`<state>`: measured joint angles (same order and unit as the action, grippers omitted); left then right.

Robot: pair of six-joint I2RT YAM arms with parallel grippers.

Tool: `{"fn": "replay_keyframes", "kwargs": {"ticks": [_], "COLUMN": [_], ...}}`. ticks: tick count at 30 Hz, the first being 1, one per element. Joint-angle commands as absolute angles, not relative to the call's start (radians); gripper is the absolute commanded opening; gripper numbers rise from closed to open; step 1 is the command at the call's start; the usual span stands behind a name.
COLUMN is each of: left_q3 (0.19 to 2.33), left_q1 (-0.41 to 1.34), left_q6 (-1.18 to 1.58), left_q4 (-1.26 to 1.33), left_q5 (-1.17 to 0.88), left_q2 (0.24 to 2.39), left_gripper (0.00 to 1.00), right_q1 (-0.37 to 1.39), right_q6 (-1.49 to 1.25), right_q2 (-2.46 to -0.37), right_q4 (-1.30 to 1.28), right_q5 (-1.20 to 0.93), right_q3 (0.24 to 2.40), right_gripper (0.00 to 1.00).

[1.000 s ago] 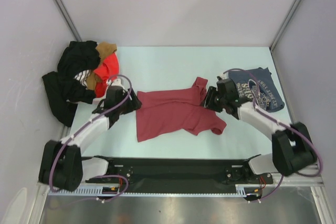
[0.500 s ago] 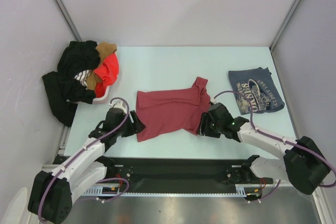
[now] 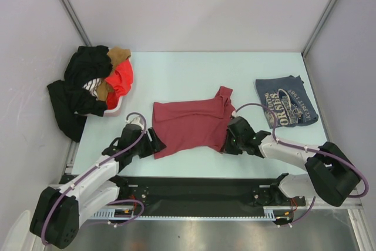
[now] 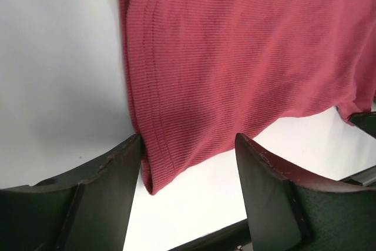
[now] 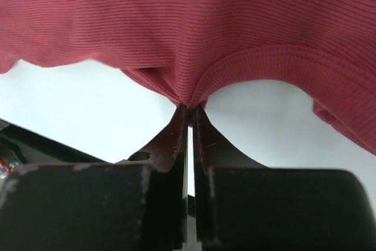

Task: Fold and stack the tank tops
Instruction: Fold the tank top

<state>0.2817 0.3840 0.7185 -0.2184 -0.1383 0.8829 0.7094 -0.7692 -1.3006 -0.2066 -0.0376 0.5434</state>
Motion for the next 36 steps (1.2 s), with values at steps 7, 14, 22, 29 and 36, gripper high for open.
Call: {"fn": "replay_keyframes", "kwargs": {"ticks": [7,14,22,29,36], "left_q3": [0.229,0.227,0.222,0.209,0.210], "left_q1": [0.469,0.511,0.600,0.676,0.722], "left_q6": [0.841,0.883,0.960,1.035,1.042], "left_q4": [-0.290,-0.377,-0.483,-0.532,-0.385], "left_q5": [-0.042,-0.003,-0.014,0.046,0.037], "left_q2": [0.867,0.810,0.718,0.666,0.822], "left_gripper": [0.63,0.63,0.56,0.52,0.42], "right_q1": [0.674,0.623,0.617,0.612,0.611], "right_q6": [-0.750,-0.704,-0.689,-0.684,-0.677], "right_q2": [-1.239,-1.213,-1.256,-1.253,-1.233], "right_q4": [-0.347,-0.348,-0.310,-0.291,-0.299], "right_q5": [0.068,0.041,0.028,0.012,0.009], "right_q3": [0.549,0.543,0.543,0.535,0.540], "right_gripper": [0.00,0.00,0.00,0.00,0.00]}}
